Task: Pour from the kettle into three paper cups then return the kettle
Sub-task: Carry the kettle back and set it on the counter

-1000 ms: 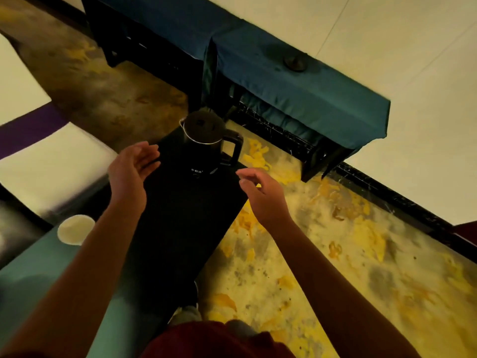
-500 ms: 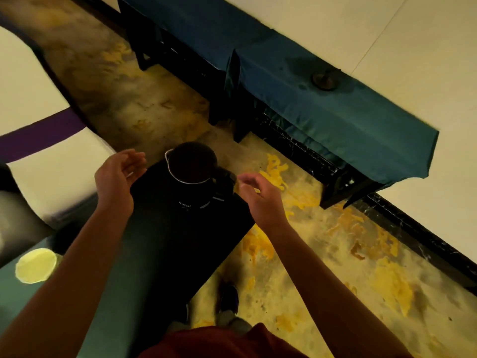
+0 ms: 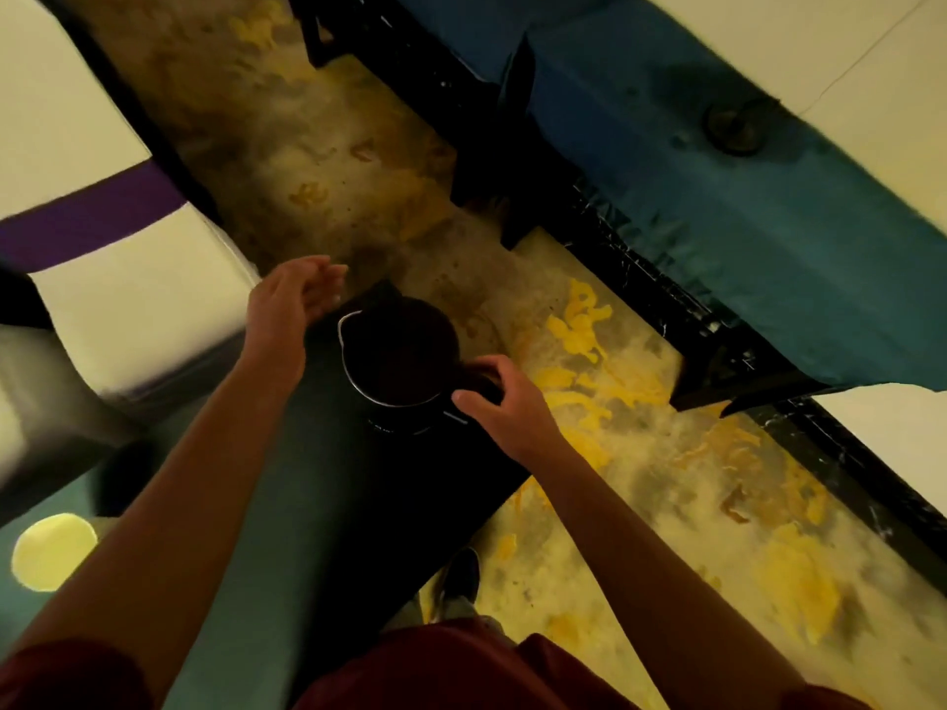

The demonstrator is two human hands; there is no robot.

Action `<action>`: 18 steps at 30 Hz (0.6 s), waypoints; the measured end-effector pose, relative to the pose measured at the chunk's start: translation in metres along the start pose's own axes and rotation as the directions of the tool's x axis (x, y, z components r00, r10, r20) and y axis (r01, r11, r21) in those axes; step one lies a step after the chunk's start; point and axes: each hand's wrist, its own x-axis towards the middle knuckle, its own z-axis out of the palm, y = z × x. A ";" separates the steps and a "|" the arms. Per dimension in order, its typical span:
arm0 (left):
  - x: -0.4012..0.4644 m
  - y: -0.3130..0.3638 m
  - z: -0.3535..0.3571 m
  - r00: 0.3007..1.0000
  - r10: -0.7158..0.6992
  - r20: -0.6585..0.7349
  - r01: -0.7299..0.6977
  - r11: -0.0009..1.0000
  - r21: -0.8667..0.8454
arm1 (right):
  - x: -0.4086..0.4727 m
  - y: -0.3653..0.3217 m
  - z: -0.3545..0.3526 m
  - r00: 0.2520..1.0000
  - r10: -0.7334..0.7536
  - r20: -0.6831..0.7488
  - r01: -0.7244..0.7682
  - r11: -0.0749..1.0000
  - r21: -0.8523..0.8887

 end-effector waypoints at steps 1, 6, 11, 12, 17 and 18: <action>0.007 -0.004 0.004 0.998 0.007 0.056 -0.009 0.999 0.043 | 0.003 0.001 0.003 1.000 0.010 0.029 -0.009 0.999 -0.035; 0.014 -0.018 0.019 0.963 -0.038 0.268 -0.037 0.963 0.268 | 0.018 0.001 -0.004 0.990 0.000 0.143 0.019 0.991 -0.130; 0.001 -0.022 0.024 0.960 -0.025 0.277 -0.058 0.956 0.288 | 0.026 0.011 0.010 0.999 -0.037 0.017 0.038 0.998 -0.058; -0.001 -0.020 0.023 0.963 -0.025 0.269 -0.046 0.966 0.254 | 0.027 0.013 0.014 0.999 -0.048 0.005 0.048 0.998 -0.031; -0.006 -0.023 0.019 0.952 -0.030 0.304 -0.025 0.984 0.176 | 0.028 0.016 0.016 0.999 -0.050 -0.017 0.051 0.998 0.042; -0.007 -0.024 0.019 0.952 -0.018 0.306 -0.035 0.986 0.165 | 0.028 0.016 0.017 0.999 -0.048 -0.019 0.048 0.998 0.045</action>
